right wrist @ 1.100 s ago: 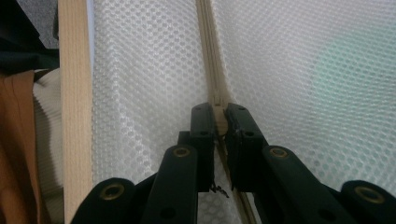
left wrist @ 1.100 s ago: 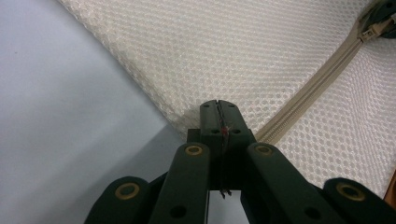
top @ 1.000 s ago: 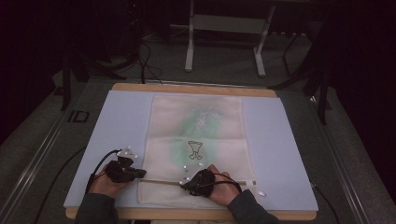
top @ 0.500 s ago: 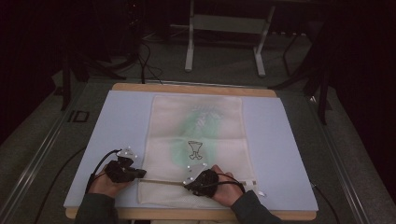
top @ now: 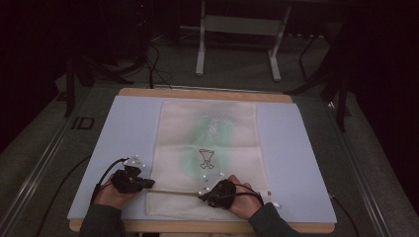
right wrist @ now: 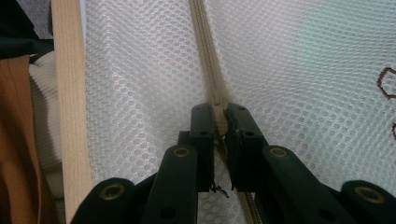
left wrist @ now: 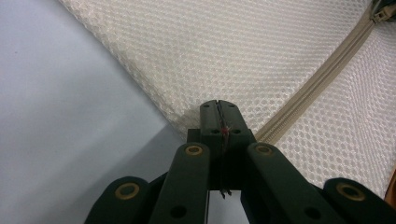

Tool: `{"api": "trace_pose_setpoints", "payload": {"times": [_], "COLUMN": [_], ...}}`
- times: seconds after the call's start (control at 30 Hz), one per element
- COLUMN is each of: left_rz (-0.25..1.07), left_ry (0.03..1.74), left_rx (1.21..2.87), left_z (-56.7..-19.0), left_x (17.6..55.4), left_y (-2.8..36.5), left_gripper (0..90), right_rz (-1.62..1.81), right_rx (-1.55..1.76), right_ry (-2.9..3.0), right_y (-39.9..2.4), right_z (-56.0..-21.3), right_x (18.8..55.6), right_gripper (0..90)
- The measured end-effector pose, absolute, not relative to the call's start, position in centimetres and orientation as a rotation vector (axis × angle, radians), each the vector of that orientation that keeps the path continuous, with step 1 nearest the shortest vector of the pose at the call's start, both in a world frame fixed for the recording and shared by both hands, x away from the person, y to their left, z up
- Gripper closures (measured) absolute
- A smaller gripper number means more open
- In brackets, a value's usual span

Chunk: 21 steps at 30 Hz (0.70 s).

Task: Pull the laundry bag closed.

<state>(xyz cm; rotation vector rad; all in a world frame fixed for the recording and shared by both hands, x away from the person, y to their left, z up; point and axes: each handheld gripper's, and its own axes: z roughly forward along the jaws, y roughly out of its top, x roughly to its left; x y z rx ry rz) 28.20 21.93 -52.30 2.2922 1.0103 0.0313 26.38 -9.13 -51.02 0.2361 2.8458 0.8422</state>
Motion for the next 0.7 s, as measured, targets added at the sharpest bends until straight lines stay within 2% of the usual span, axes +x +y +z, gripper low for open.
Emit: {"api": "trace_pose_setpoints", "payload": {"times": [0.7], "left_rz": [0.032], "left_ry": [1.009], "left_rx": [2.294], "left_z": [-52.3], "left_x": [28.2], "left_y": [21.9], "left_gripper": [89.8], "right_rz": [0.813], "right_rx": [0.237], "right_ry": [2.841], "right_y": [-10.2], "right_z": [-51.0], "right_x": [26.3], "right_gripper": [82.3]}}
